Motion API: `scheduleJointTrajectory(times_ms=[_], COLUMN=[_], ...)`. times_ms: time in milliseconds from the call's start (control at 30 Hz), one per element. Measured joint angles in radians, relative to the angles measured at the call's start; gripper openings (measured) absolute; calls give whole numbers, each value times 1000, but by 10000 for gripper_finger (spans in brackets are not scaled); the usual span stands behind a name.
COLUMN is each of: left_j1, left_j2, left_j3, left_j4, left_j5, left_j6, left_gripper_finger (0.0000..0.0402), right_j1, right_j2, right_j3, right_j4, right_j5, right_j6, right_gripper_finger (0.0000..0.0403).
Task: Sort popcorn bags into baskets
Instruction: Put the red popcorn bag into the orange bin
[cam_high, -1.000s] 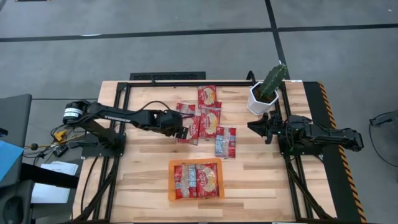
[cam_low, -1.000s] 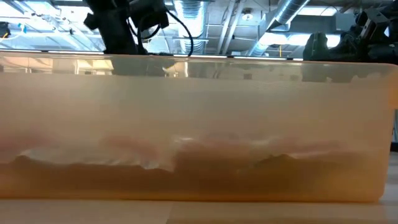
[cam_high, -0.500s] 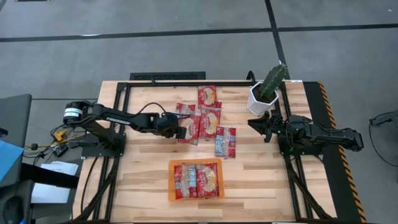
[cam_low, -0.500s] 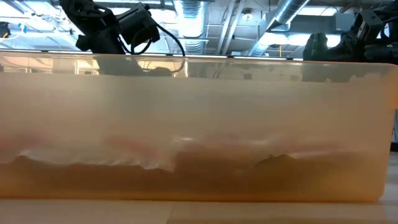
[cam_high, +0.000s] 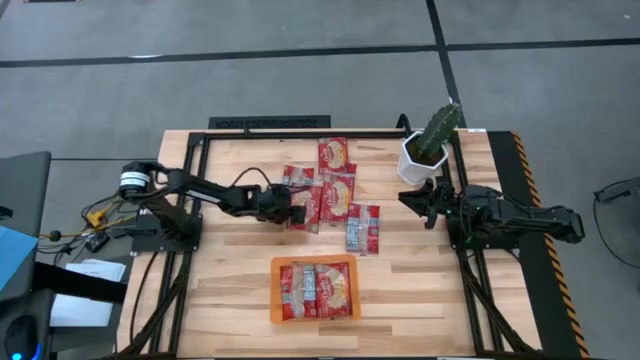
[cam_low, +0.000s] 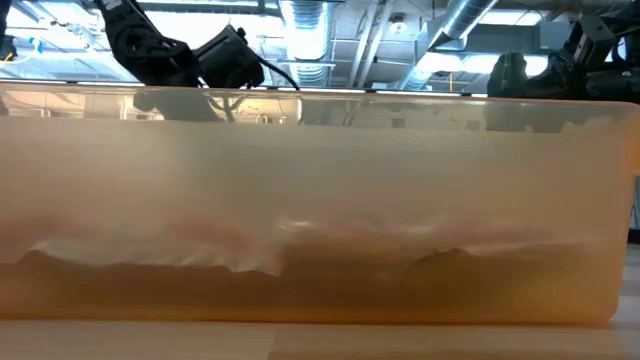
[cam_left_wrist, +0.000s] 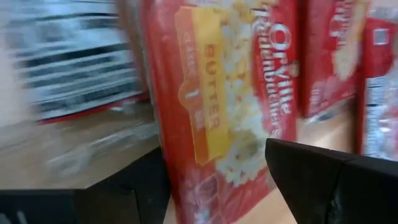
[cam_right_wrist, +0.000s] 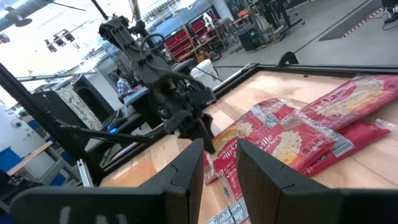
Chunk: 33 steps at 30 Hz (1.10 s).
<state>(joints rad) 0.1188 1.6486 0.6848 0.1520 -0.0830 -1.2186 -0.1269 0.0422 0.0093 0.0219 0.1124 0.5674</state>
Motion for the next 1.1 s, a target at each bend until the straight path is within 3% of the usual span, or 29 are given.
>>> scheduleJointTrajectory(times_ms=[100,200,500,733,967,1100], left_j1=[0,7,28,24,8,-58], left_j2=[25,32,34,-7,-184,-289], left_j3=[9,9,8,6,6,6], left_j4=[9,0,22,87,13,-22], left_j5=[4,-1,-1,53,29,-7], left_j6=[-6,-33,-46,-102,-101,-123], left_gripper_finger=[236,208,18,15,7,5], right_j1=[0,0,0,0,0,0], right_j2=[0,0,0,0,0,0], right_j3=[0,0,0,0,0,0], right_j4=[3,5,6,6,6,6], right_j5=[4,4,3,3,2,2], right_j6=[0,0,0,0,0,0], right_gripper_finger=[120,120,120,120,120,120])
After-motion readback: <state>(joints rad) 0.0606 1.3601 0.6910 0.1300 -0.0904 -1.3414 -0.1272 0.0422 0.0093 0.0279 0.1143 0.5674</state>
